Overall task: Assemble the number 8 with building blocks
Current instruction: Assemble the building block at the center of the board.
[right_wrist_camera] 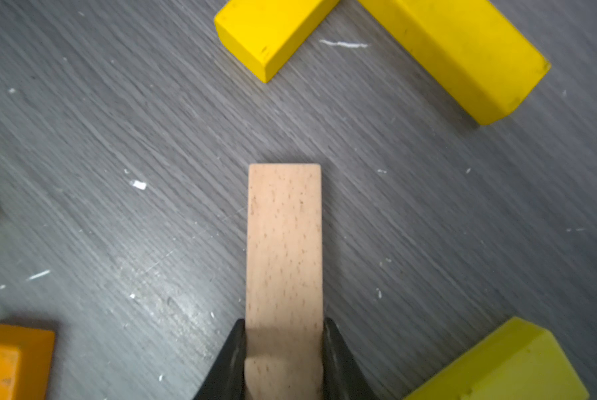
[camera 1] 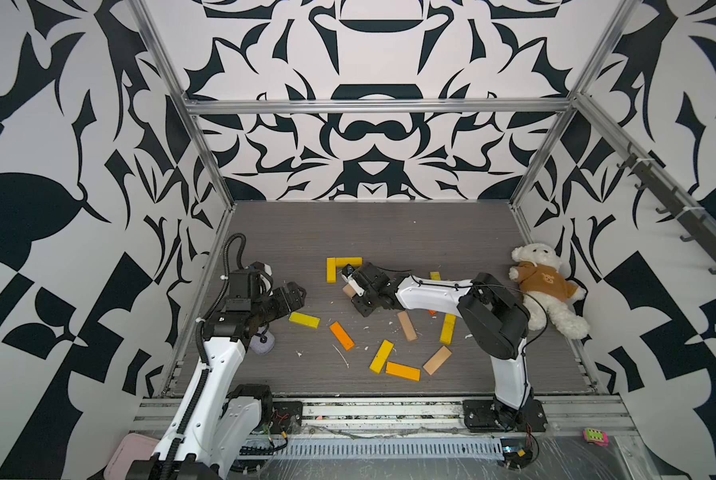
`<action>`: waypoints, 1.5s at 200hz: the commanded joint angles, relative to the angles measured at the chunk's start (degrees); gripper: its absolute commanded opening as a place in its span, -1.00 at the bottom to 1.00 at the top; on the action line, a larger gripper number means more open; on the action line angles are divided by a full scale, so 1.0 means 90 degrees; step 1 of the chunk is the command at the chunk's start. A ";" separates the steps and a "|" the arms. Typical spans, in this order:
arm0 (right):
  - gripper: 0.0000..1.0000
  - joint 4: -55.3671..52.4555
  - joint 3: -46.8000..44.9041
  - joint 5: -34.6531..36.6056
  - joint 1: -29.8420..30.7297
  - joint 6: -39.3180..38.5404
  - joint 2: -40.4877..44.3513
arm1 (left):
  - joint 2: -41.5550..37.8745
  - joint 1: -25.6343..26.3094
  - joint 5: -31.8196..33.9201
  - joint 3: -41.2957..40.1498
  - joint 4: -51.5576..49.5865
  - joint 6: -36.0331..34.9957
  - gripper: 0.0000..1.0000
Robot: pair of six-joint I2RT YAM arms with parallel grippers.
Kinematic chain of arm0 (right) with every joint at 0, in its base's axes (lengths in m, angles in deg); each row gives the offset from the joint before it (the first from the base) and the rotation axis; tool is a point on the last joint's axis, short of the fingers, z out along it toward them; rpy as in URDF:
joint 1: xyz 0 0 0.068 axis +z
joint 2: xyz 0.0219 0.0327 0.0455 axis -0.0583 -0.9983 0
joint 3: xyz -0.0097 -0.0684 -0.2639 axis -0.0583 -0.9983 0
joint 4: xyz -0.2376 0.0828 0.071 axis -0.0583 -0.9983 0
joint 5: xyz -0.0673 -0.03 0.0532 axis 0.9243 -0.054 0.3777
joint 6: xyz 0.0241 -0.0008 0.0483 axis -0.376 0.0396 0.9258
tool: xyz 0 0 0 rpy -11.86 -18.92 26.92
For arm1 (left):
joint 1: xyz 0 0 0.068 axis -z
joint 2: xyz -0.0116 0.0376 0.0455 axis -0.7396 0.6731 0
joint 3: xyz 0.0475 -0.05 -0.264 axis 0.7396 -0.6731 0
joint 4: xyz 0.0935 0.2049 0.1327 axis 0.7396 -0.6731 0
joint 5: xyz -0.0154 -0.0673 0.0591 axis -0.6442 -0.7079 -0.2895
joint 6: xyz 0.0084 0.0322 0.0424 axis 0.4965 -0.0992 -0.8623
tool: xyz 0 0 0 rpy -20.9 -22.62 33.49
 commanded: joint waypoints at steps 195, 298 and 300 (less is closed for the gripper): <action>0.06 -0.0456 0.0332 0.0511 -0.0316 0.0119 -0.0070 | 0.0117 -0.0022 -0.0207 -0.0140 0.0116 -0.0048 0.99; -0.15 -0.0675 0.0646 0.0795 -0.0381 0.1604 -0.0237 | 0.0140 -0.0021 -0.0296 -0.0148 0.0159 -0.0053 0.99; -0.16 -0.0675 0.0659 0.0798 -0.0381 0.1609 -0.0241 | 0.0140 -0.0021 -0.0297 -0.0149 0.0159 -0.0053 0.99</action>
